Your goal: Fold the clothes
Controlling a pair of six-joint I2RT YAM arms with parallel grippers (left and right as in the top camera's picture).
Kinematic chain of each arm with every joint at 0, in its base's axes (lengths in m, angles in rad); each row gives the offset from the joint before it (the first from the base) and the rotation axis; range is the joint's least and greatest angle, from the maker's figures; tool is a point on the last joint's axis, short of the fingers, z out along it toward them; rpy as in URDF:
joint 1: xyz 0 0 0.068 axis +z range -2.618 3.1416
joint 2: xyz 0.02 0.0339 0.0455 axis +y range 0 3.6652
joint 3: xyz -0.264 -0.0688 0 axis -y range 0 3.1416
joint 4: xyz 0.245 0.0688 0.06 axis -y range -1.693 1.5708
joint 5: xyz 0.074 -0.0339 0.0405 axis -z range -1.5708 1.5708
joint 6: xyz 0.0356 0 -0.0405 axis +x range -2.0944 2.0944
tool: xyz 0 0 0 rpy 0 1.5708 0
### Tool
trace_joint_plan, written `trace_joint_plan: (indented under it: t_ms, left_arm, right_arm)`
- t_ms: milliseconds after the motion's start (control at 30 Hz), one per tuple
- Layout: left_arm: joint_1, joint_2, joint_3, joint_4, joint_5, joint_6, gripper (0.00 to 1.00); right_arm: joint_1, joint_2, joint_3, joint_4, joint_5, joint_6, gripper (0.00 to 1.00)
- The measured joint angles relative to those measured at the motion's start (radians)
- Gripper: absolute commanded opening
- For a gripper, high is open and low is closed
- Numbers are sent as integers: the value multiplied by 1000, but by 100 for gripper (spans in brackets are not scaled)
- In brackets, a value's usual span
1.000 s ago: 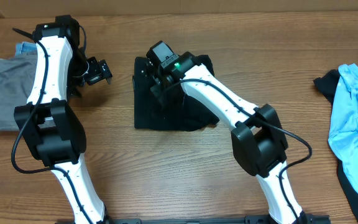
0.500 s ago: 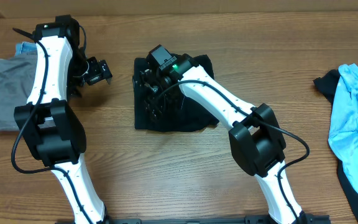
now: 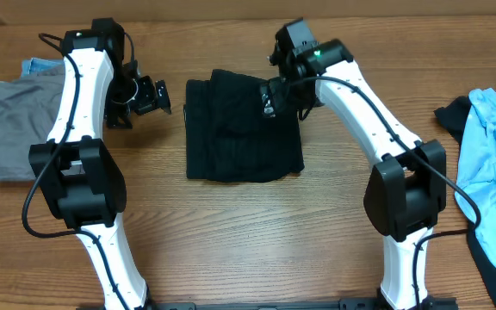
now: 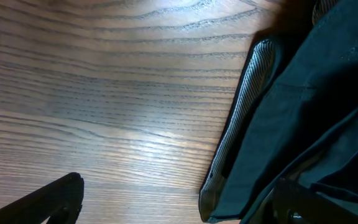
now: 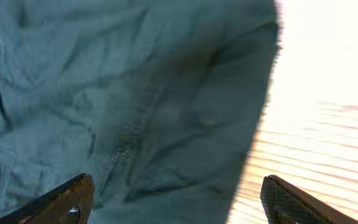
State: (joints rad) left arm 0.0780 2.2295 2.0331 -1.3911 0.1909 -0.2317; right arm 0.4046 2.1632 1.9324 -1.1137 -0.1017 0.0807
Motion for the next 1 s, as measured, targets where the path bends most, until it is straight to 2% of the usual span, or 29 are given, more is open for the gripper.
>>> trace_joint_plan:
  t_ms: [133, 267, 367, 500, 567, 633, 700, 733, 1000]
  left_arm:
    - [0, 0, 0, 0, 0, 0, 100]
    - [0, 0, 0, 3, 0, 0, 100]
    - [0, 0, 0, 3, 0, 0, 100]
    - [0, 0, 0, 4, 0, 0, 100]
    - [0, 0, 0, 4, 0, 0, 100]
    - [0, 0, 0, 4, 0, 0, 100]
    - [0, 0, 0, 4, 0, 0, 100]
    - [0, 0, 0, 5, 0, 0, 100]
    - [0, 0, 0, 8, 0, 0, 100]
  right_arm:
    - [10, 2, -73, 94, -165, 1, 90]
    - [16, 2, -74, 100, -211, 0, 88]
    - [16, 2, -122, 139, -240, 0, 78]
    - [16, 2, -153, 164, -263, 2, 73]
    - [16, 2, -153, 164, -267, 1, 50]
    - [16, 2, -153, 168, -270, 3, 34]
    - [17, 2, -153, 179, -276, 3, 8]
    - [18, 2, -153, 183, -276, -4, 4]
    - [29, 2, -127, 307, -337, -2, 4]
